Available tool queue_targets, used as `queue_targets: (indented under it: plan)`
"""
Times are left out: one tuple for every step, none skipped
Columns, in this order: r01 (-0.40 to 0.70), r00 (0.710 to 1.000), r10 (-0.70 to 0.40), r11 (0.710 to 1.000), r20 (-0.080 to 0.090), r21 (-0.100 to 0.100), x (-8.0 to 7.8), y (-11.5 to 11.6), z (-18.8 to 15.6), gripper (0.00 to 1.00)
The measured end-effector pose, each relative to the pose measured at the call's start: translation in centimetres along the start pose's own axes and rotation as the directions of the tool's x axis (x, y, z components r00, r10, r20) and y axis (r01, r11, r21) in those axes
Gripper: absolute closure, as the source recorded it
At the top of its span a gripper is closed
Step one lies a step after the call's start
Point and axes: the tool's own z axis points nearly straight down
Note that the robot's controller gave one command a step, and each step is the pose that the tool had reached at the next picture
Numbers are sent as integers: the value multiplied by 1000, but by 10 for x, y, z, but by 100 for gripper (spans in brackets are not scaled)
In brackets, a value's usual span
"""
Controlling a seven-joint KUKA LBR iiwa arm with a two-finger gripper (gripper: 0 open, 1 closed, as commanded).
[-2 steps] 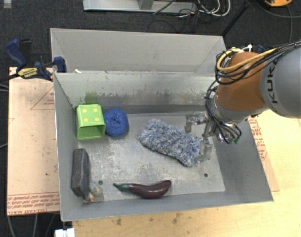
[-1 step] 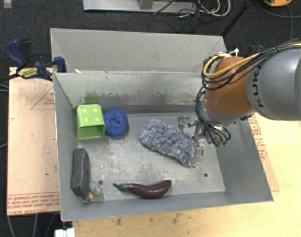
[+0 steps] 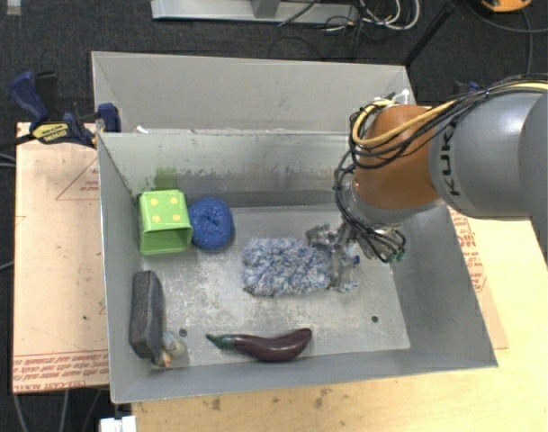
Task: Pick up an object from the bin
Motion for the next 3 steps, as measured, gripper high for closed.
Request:
queue_targets:
  plan:
    - [0, 1000, 0, 1000, 0, 0, 0, 0, 0, 100]
    - [33, 999, -33, 999, 1, -1, -19, 16, -107, 100]
    - [33, 999, -33, 999, 1, -1, -19, 16, -107, 100]
